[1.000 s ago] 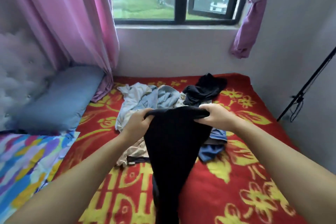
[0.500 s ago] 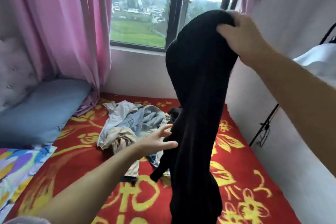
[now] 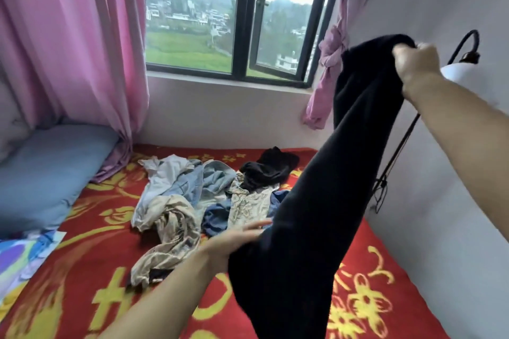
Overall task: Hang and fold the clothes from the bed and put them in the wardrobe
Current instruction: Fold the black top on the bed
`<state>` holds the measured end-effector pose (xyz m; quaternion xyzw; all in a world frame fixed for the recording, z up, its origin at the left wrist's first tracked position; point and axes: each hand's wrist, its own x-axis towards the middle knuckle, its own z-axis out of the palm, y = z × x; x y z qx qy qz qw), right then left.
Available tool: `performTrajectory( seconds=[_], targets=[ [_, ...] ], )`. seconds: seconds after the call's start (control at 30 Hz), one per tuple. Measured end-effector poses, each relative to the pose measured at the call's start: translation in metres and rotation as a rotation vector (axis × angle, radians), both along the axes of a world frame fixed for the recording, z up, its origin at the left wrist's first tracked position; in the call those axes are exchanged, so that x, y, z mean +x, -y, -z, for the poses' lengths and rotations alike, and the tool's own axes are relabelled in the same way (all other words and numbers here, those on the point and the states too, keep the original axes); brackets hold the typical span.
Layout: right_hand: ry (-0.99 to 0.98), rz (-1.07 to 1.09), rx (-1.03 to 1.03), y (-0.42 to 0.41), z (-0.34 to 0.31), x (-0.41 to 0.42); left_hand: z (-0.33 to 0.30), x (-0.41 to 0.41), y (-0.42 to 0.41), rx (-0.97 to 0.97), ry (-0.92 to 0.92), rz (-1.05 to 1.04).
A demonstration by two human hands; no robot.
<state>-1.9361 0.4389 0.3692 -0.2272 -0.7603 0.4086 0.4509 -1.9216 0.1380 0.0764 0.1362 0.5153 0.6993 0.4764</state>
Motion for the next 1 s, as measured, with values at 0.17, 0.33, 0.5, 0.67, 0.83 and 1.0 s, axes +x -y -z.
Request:
performTrajectory(
  seconds=[0.17, 0.33, 0.5, 0.67, 0.83, 1.0],
  targets=[
    [0.922, -0.292, 0.098, 0.008, 0.097, 0.028, -0.049, -0.019, -0.023, 0.024, 0.032, -0.420],
    [1.337, -0.891, 0.116, 0.101, 0.161, 0.060, -0.082, -0.031, -0.045, 0.120, 0.260, -0.705],
    [0.892, -0.881, -0.104, 0.155, 0.225, 0.063, -0.095, -0.019, -0.058, 0.148, 0.298, -0.751],
    [0.509, -0.649, -0.506, 0.155, 0.224, 0.034, -0.134, -0.025, -0.025, 0.169, 0.066, -0.708],
    [0.347, -0.743, -0.588, 0.142, 0.155, 0.024, -0.127, -0.042, 0.045, -0.469, -0.915, -0.433],
    [0.713, -1.023, 0.088, 0.138, 0.092, 0.035, -0.114, -0.057, 0.062, -1.028, -1.430, -0.476]
  ],
)
